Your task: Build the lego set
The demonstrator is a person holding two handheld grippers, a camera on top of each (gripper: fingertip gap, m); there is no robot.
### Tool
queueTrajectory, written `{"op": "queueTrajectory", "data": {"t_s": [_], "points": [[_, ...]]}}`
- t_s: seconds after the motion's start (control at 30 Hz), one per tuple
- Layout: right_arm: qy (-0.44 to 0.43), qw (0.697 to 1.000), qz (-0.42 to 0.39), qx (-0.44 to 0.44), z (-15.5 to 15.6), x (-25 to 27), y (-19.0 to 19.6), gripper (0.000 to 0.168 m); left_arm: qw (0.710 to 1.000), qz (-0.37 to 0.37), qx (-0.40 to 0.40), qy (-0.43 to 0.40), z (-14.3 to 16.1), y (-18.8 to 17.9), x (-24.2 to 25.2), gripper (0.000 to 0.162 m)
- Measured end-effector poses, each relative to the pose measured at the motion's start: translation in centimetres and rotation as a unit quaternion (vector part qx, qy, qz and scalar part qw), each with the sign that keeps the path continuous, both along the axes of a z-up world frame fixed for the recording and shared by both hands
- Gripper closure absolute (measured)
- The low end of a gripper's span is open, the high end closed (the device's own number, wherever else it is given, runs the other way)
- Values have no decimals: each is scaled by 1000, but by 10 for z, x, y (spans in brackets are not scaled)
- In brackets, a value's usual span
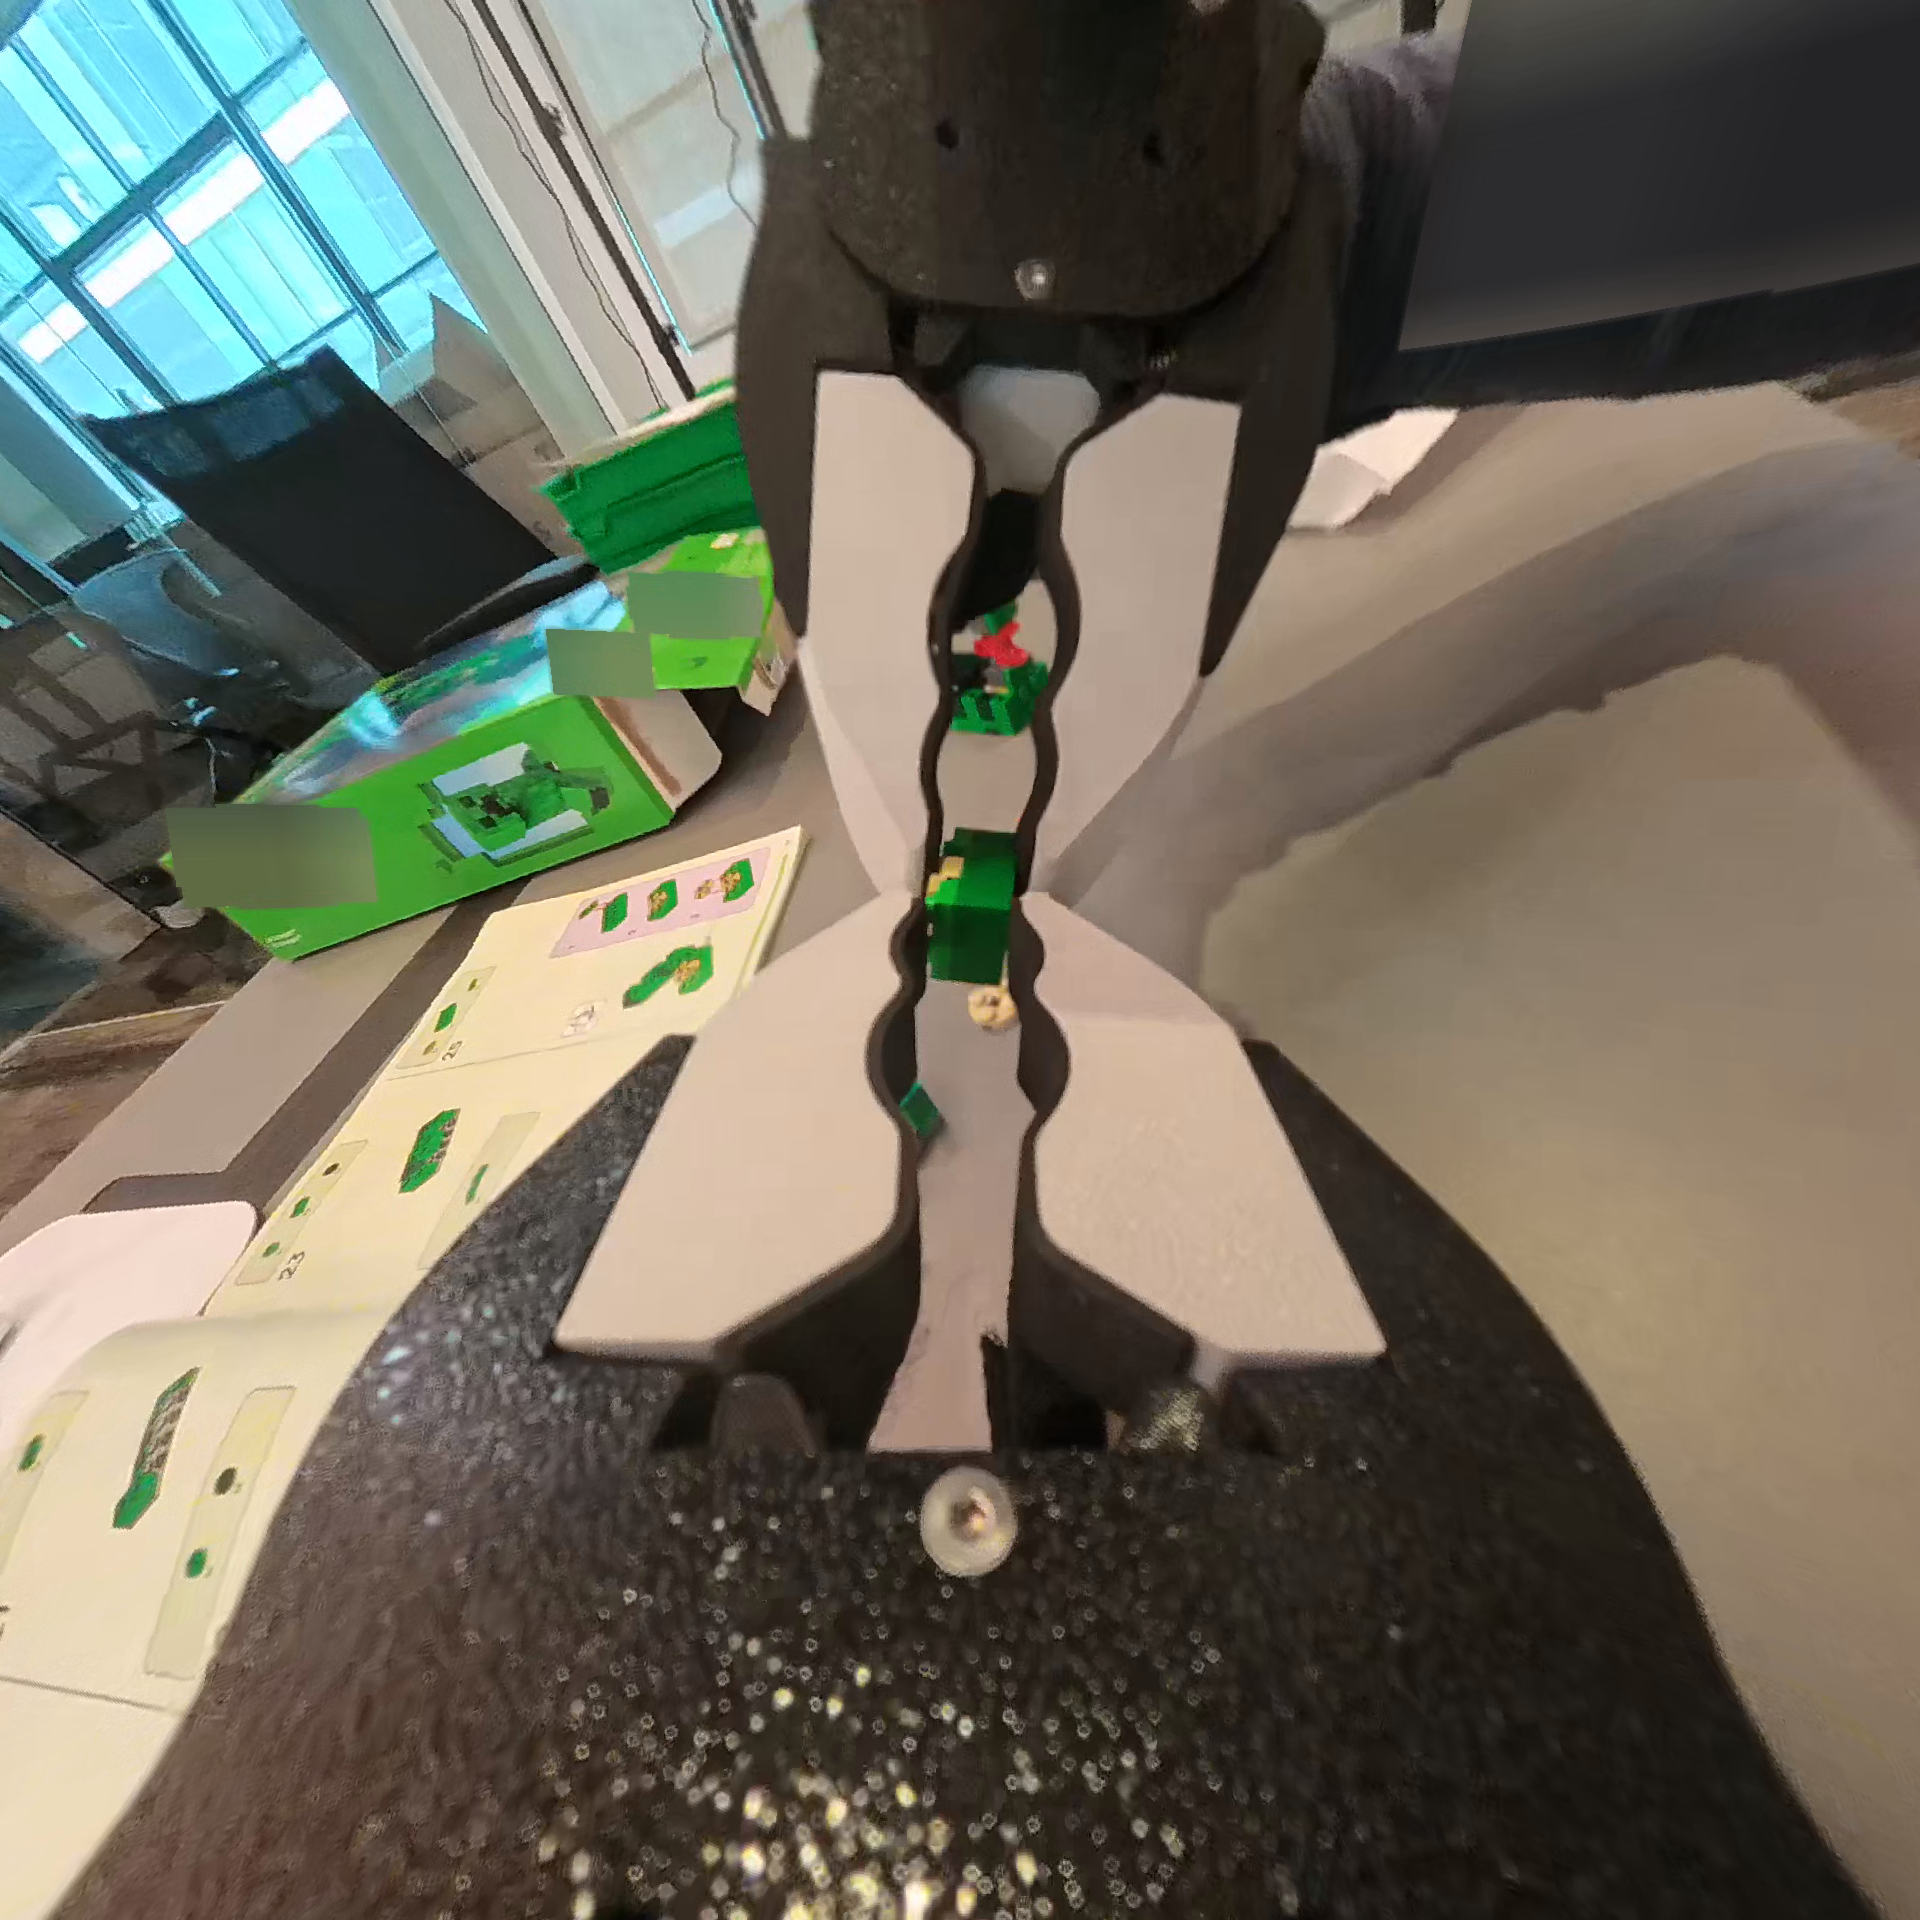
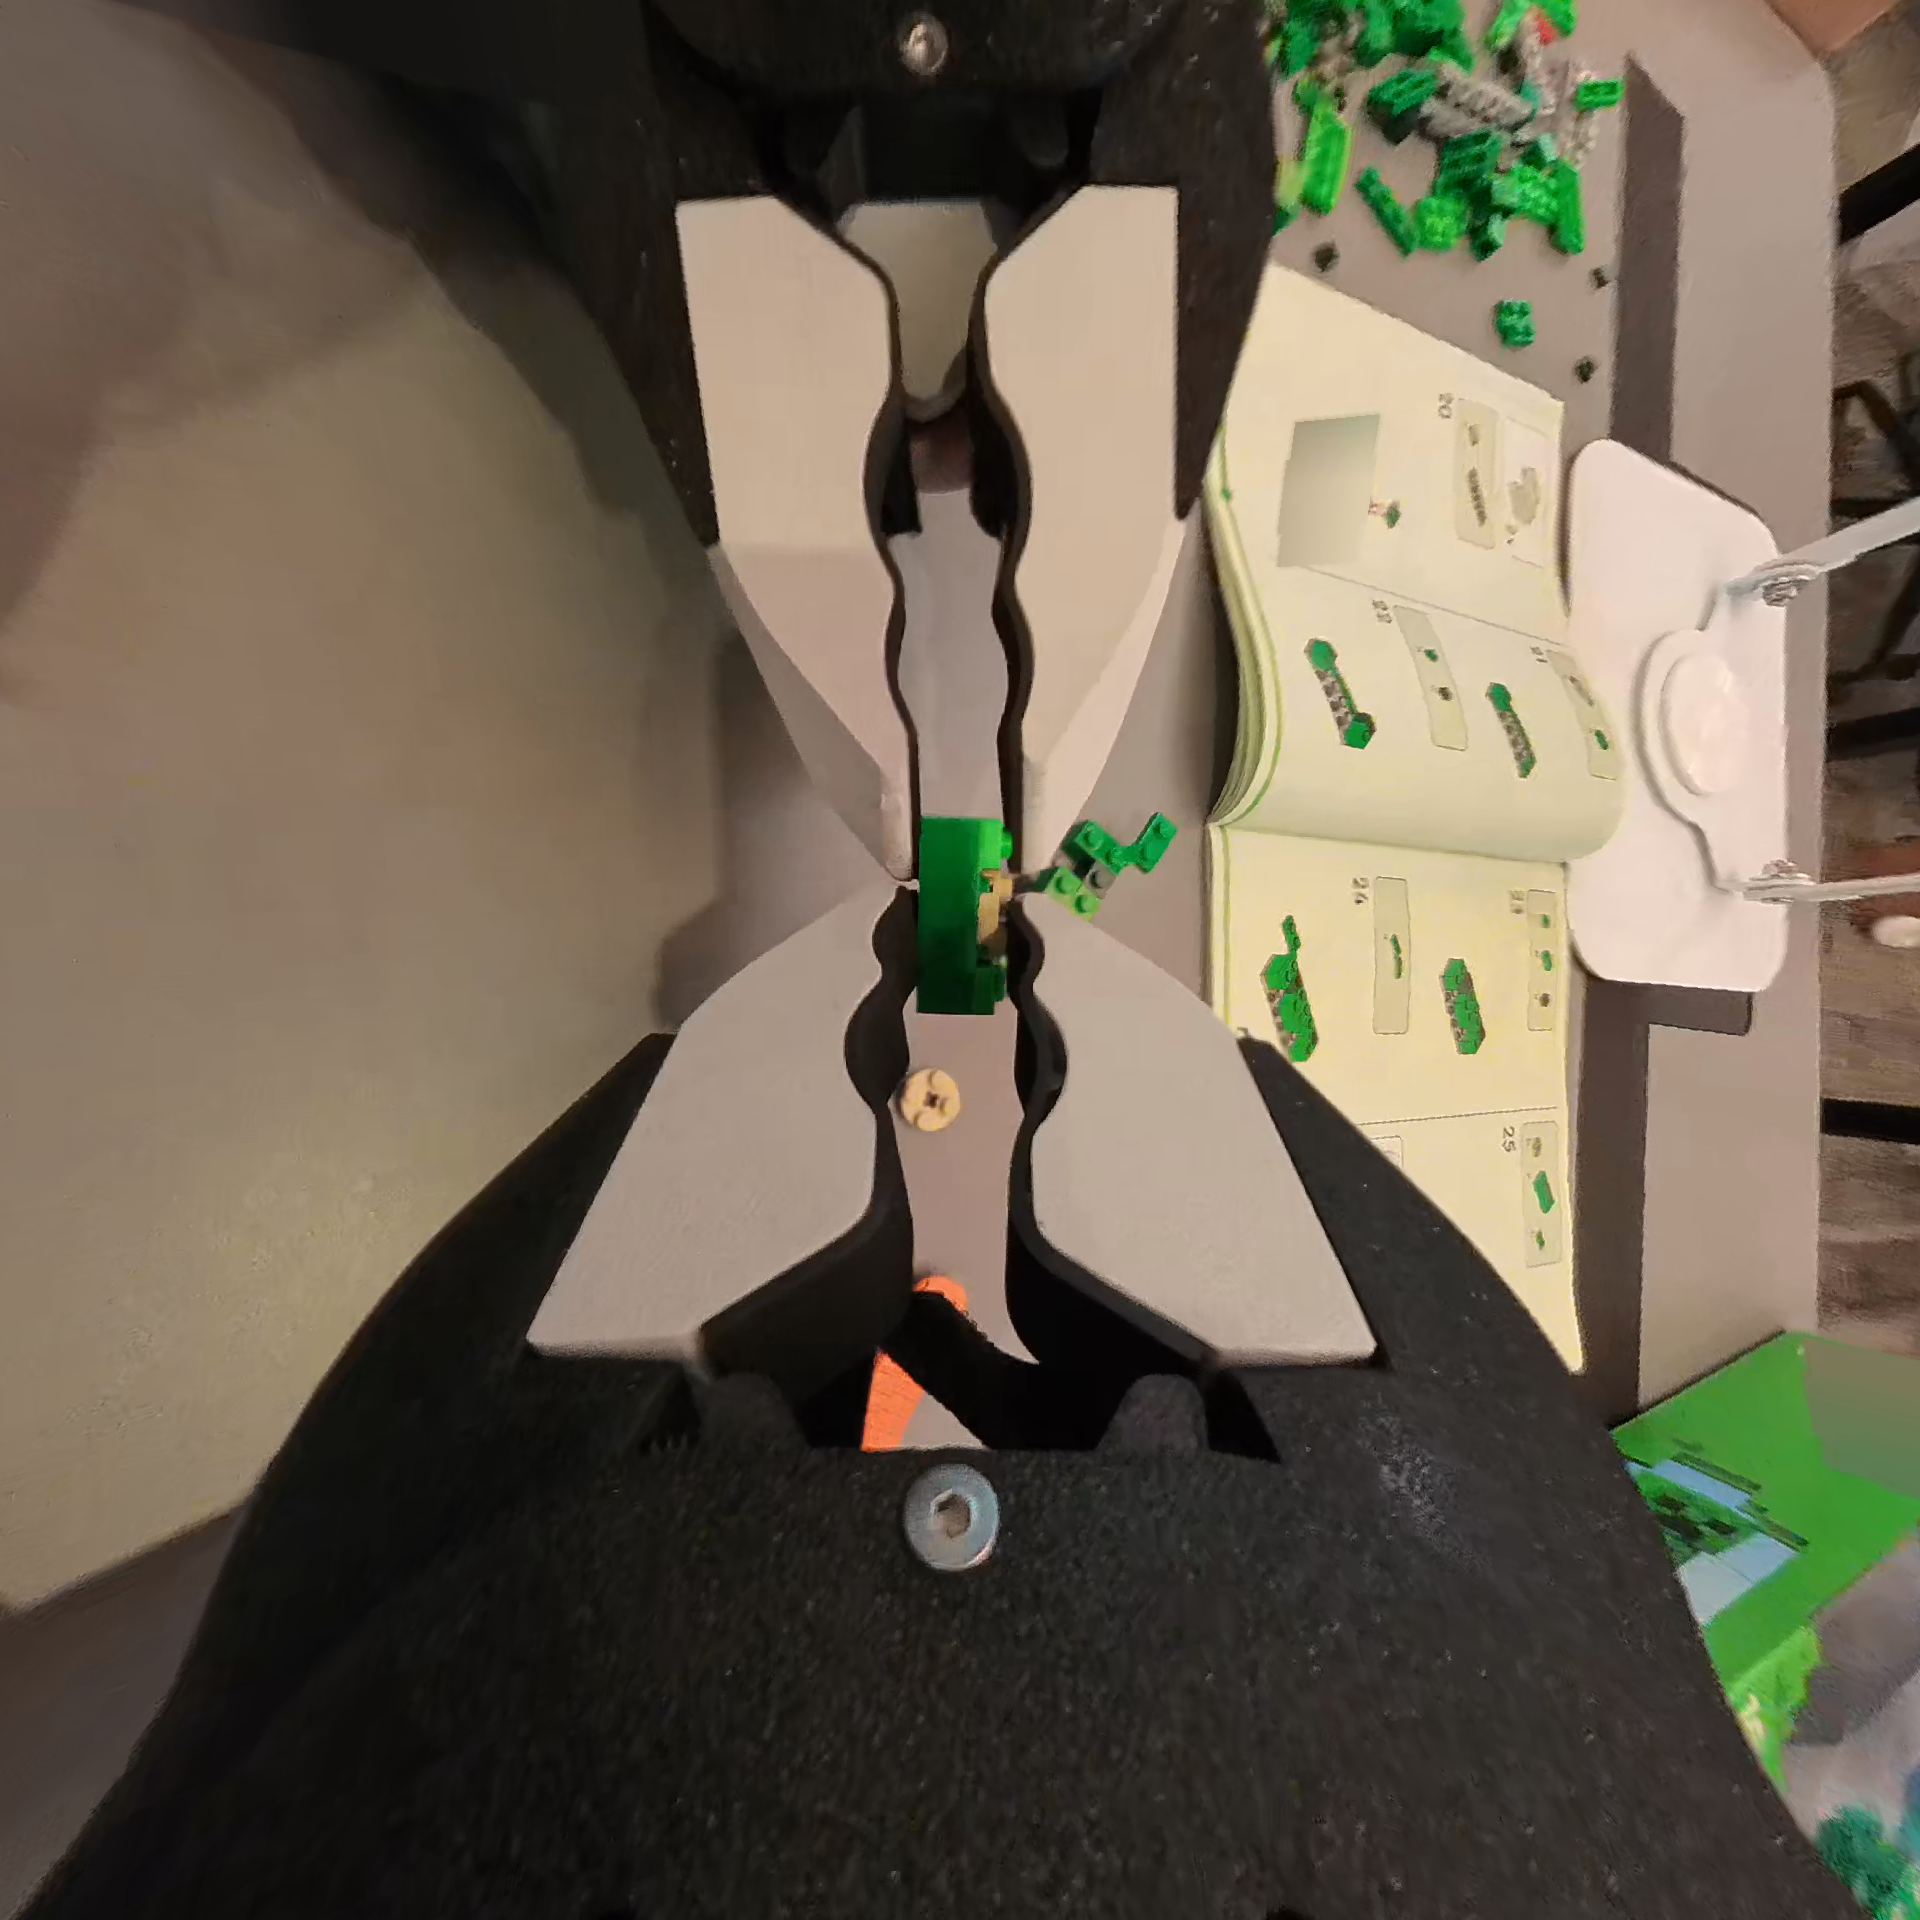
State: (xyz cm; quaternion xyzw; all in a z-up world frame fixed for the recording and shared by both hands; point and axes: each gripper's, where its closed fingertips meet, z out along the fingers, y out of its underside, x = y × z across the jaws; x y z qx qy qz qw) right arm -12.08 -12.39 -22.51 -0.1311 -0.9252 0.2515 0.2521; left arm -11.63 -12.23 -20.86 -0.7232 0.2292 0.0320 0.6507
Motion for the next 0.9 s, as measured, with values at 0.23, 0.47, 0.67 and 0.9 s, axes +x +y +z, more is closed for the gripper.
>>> {"op": "queueTrajectory", "data": {"t_s": [0.23, 0.47, 0.67, 0.9], "points": [[50, 995, -20, -78, 29, -4, 0, 135, 989, -43, 93, -103, 36, -16, -4, 148], [80, 985, -6, -150, 49, 1, -9, 143, 983, -71, 124, -118, 47, -22, 2, 148], [95, 986, 22, -136, 50, 7, -15, 154, 981, -81, 134, -113, 50, -24, 4, 148], [147, 985, 46, -75, 50, 9, -16, 154, 985, -55, 149, -68, 50, -21, 8, 128]]}}
